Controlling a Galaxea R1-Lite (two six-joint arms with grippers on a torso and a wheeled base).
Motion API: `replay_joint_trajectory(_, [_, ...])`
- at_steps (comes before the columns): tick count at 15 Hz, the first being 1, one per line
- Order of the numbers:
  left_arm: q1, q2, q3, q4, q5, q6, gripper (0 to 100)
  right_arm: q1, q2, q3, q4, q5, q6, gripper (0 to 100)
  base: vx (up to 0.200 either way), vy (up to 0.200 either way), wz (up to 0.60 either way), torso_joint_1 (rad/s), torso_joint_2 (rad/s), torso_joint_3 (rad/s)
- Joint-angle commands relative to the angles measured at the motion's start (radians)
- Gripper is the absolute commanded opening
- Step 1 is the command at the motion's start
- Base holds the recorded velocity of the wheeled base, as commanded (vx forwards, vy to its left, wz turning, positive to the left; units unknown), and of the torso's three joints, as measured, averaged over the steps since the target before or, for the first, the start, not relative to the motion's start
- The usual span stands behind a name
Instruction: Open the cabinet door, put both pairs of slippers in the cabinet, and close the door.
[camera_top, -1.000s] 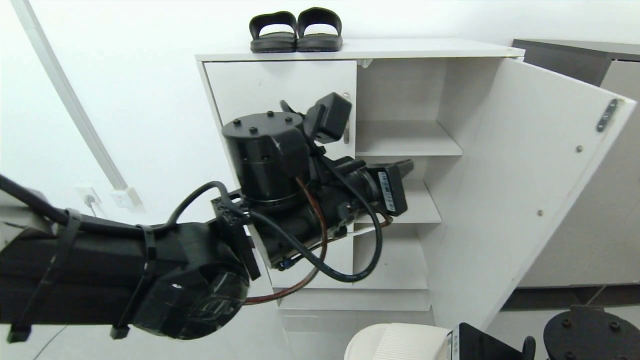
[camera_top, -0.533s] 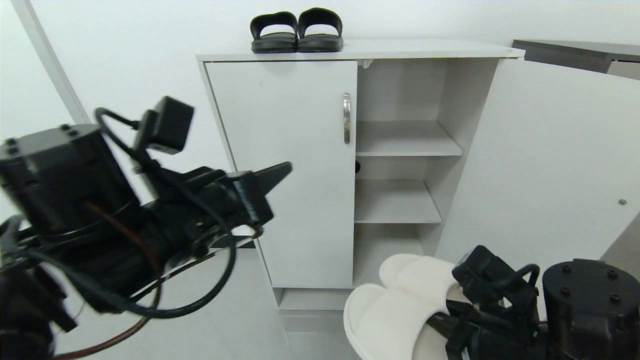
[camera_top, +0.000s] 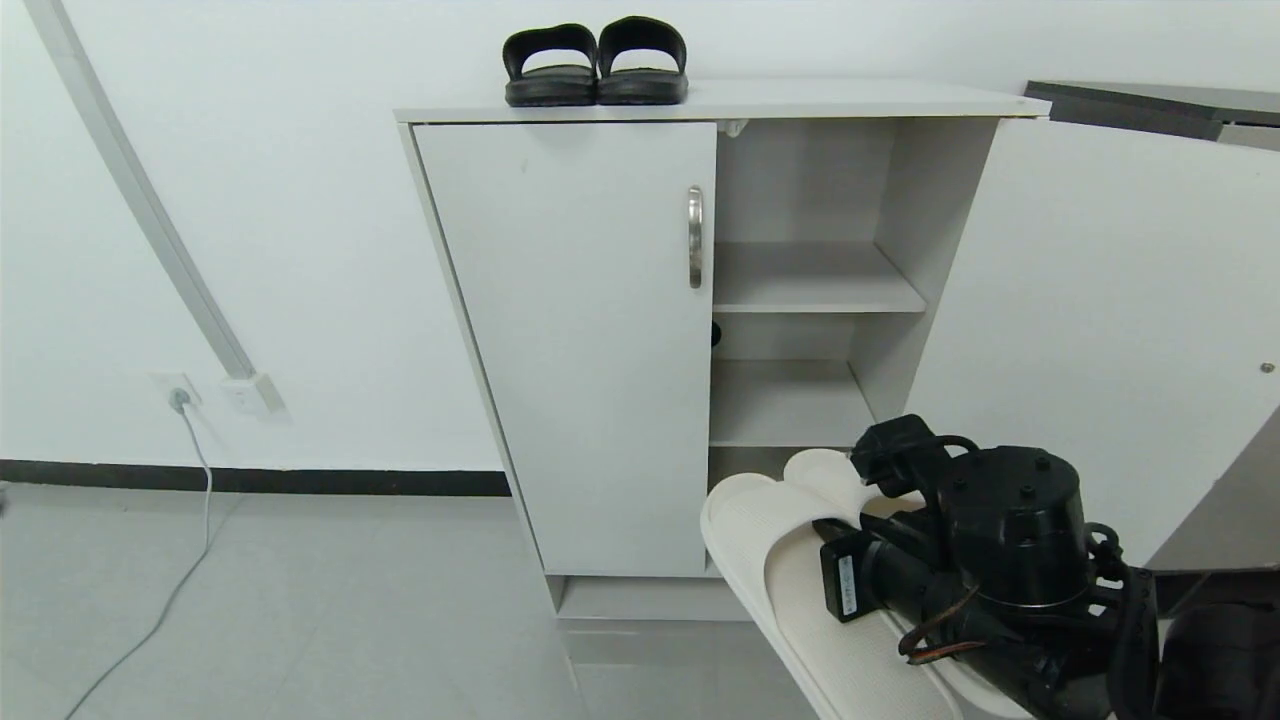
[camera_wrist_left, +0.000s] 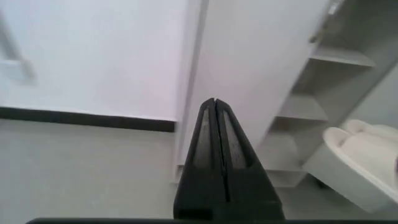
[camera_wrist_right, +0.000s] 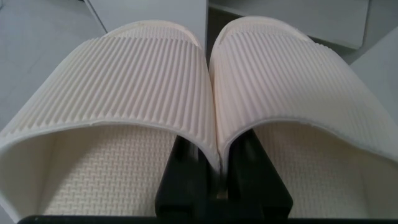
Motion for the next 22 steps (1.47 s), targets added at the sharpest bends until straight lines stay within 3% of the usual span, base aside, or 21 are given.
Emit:
replay_joint_trajectory(1, [0.190, -0.354, 0.057, 0.191, 0.039, 0.024, 0, 0.002, 0.026, 0.000, -0.001, -0.001, -0.001, 0, 0.000, 0.000, 0.00, 0.000, 0.00, 0.000])
replay_joint_trajectory(2, [0.253, -0.400, 0.120, 0.192, 0.036, 0.017, 0, 0.003, 0.026, 0.005, -0.001, -0.001, -0.003, 0, 0.000, 0.000, 0.00, 0.000, 0.00, 0.000])
replay_joint_trajectory(4, [0.284, -0.441, 0.226, 0.189, 0.033, 0.017, 0, 0.016, 0.020, 0.023, -0.011, -0.001, -0.006, 0, 0.000, 0.000, 0.00, 0.000, 0.00, 0.000])
replay_joint_trajectory(7, [0.288, -0.529, 0.344, 0.188, 0.036, 0.010, 0, 0.019, 0.029, 0.025, -0.022, -0.001, -0.006, 0, 0.000, 0.000, 0.00, 0.000, 0.00, 0.000])
replay_joint_trajectory(9, [0.293, -0.553, 0.396, 0.178, 0.063, -0.019, 0, 0.019, 0.032, 0.025, -0.022, 0.001, -0.006, 0, 0.000, 0.000, 0.00, 0.000, 0.00, 0.000])
replay_joint_trajectory(12, [0.288, -0.570, 0.421, 0.166, 0.059, -0.019, 0, 0.023, 0.032, 0.026, -0.022, 0.001, -0.006, 0, 0.000, 0.000, 0.00, 0.000, 0.00, 0.000])
replay_joint_trajectory(14, [0.288, -0.570, 0.425, 0.154, -0.022, -0.008, 0, 0.025, 0.039, 0.025, -0.024, -0.001, -0.006, 0, 0.000, 0.000, 0.00, 0.000, 0.00, 0.000])
replay_joint_trajectory(16, [0.288, -0.570, 0.439, 0.119, -0.134, -0.005, 0, 0.028, 0.041, 0.026, -0.025, -0.001, -0.006, 0, 0.000, 0.000, 0.00, 0.000, 0.00, 0.000])
replay_joint_trajectory(17, [0.288, -0.570, 0.439, 0.162, -0.220, -0.002, 0, 0.033, 0.041, 0.026, -0.025, -0.001, -0.006, 0, 0.000, 0.000, 0.00, 0.000, 0.00, 0.000])
replay_joint_trajectory(19, [0.288, -0.570, 0.439, 0.160, -0.263, 0.006, 0, 0.036, 0.041, 0.026, -0.025, -0.001, -0.006, 0, 0.000, 0.000, 0.00, 0.000, 0.00, 0.000])
replay_joint_trajectory(22, [0.288, -0.570, 0.439, 0.162, -0.262, 0.004, 0, 0.036, 0.047, 0.020, -0.027, -0.002, -0.006, 0, 0.000, 0.000, 0.00, 0.000, 0.00, 0.000])
